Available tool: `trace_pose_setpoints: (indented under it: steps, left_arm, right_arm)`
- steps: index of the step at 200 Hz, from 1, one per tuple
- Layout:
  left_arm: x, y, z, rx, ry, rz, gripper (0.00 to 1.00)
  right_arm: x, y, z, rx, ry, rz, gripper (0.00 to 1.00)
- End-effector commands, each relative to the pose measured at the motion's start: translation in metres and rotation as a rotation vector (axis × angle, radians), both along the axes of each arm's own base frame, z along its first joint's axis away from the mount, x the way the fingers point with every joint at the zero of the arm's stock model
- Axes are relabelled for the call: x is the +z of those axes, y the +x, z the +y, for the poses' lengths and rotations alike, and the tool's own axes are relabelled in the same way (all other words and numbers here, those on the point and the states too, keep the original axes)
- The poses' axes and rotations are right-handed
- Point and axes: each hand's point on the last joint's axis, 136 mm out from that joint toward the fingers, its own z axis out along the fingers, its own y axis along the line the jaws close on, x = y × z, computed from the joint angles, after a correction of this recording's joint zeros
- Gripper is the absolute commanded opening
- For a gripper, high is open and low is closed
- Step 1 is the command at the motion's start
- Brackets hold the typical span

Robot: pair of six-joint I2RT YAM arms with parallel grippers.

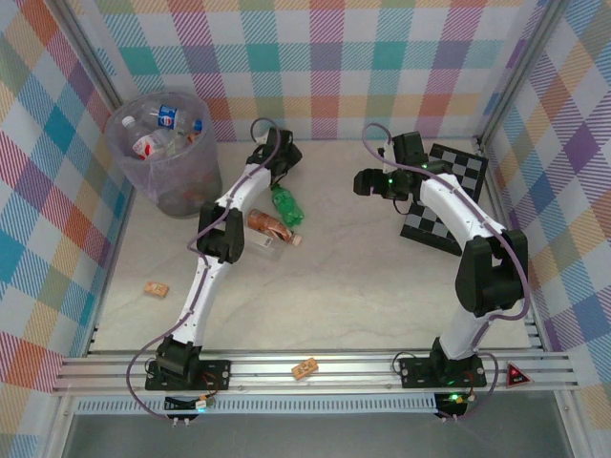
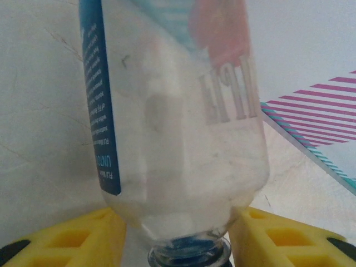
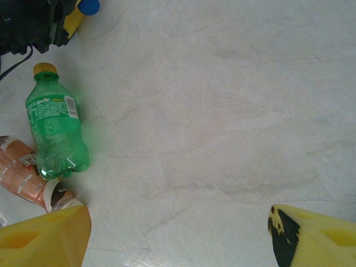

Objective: Put the plastic bottles in the bin

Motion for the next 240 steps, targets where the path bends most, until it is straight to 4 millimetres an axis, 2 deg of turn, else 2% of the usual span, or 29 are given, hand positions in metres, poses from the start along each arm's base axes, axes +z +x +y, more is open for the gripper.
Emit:
trace_pose_setpoints:
  steps: [1,22,60,98,145,156,170,191,218,240]
  left_arm:
    - [-0.037,-0.013,0.014,-0.003,0.025,0.085,0.49]
    - [-0.013,-0.016,0.015,-0.02,0.042,0.052,0.48]
    - [0.029,-0.025,0.012,-0.088,0.101,-0.009,0.39]
    - [0.044,-0.041,0.015,-0.131,0.14,0.009,0.22]
    - [0.055,-0.056,0.021,-0.146,0.166,0.018,0.13]
    - [0.057,-0.059,0.022,-0.147,0.171,0.024,0.08]
    - [0.063,-0.063,0.02,-0.161,0.162,0.021,0.08]
    - [0.094,-0.073,0.004,-0.227,0.154,-0.034,0.08]
    - [0.153,-0.098,-0.016,-0.328,0.173,-0.115,0.08]
    - [0.199,-0.124,-0.019,-0.387,0.165,-0.152,0.02]
  right_arm:
    - [0.005,0.001,-0.002,0.014,-0.003,-0.027,0.83]
    - [0.006,0.001,-0.001,0.016,0.0,-0.03,0.83]
    - [0.013,-0.002,0.0,0.016,0.014,-0.035,0.83]
    - [0.021,-0.011,-0.003,0.011,0.018,-0.048,0.83]
    - [0.034,-0.022,-0.008,0.008,0.008,-0.072,0.83]
    - [0.037,-0.025,-0.009,0.009,0.006,-0.076,0.83]
    - [0.041,-0.027,-0.011,0.008,0.002,-0.084,0.82]
    - [0.046,-0.032,-0.015,0.0,-0.008,-0.093,0.83]
    - [0.05,-0.038,-0.016,-0.003,-0.006,-0.099,0.83]
    - [0.051,-0.045,-0.016,-0.001,0.005,-0.095,0.83]
